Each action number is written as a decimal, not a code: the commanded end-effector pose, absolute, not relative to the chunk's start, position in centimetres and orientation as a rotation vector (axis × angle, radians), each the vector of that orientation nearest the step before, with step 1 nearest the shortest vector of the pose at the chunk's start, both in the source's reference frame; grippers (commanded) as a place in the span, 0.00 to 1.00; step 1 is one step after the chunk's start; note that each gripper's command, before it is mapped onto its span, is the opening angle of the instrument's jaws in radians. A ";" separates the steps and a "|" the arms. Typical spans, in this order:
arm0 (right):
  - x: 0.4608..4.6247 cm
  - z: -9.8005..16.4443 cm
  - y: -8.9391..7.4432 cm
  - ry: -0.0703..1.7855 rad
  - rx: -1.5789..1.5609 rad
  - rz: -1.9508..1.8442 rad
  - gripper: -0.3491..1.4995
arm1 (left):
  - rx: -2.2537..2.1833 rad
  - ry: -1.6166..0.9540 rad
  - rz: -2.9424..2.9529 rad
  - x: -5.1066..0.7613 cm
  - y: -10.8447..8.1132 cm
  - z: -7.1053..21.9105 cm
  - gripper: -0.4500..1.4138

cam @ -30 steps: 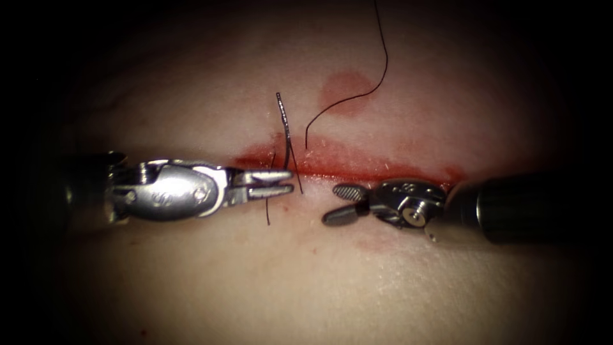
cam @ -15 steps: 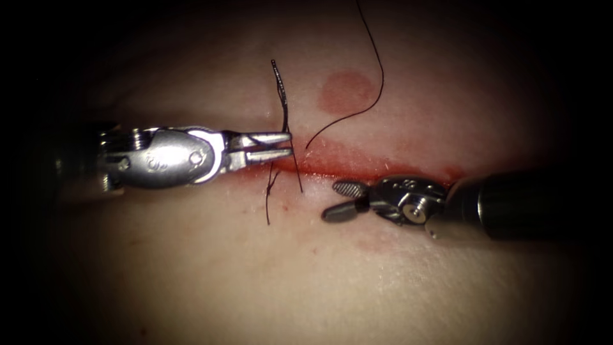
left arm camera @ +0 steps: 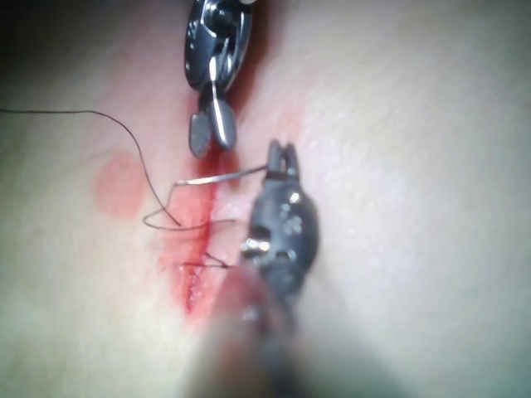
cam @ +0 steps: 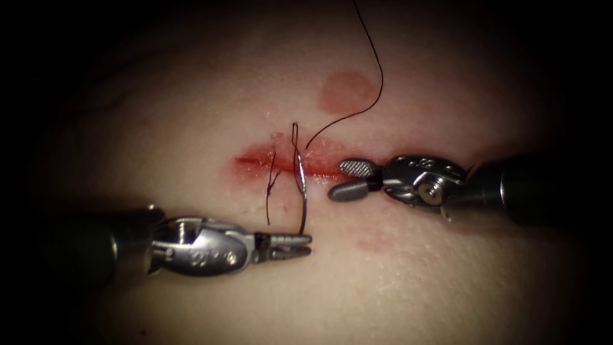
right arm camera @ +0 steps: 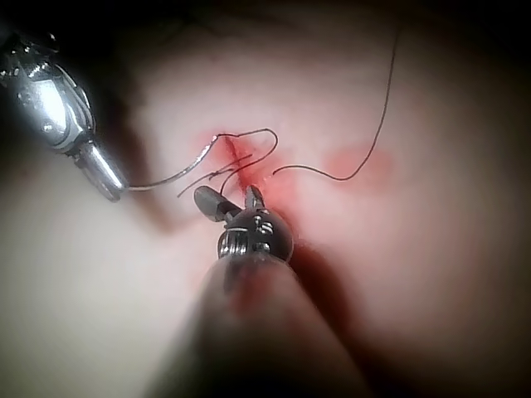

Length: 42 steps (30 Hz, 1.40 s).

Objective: Wound Closure
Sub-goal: Use the left gripper to grab near the tip of the needle and pull the needle through the skin, then use the right gripper to pull the suture through until only a short tail remains.

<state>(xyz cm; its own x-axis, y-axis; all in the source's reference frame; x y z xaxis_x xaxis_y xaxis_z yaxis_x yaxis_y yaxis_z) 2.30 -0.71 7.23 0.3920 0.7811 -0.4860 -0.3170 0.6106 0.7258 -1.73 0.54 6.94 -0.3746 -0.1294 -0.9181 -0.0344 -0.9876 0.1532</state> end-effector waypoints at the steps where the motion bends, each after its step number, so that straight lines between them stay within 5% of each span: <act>1: 2.36 7.3 -0.8 0.936 0.598 0.757 0.88 | 1.716 -0.235 -2.545 -1.78 0.5 7.0 0.05; 27: 2.45 7.4 -0.9 0.968 0.613 0.787 0.87 | 1.799 -0.345 -2.529 -1.25 1.6 6.1 0.05; 42: 2.97 7.6 -0.8 0.855 0.235 0.568 0.86 | 1.804 -0.434 -2.550 -1.01 1.8 6.0 0.05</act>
<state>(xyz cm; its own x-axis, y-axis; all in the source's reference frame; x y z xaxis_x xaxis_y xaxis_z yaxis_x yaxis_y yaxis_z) 2.92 -0.77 7.49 0.5221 0.5562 -0.6465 -0.3798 0.8304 0.4077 -0.96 1.81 5.92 -0.3469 -0.1477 -0.9262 -0.1675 -0.9619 0.2162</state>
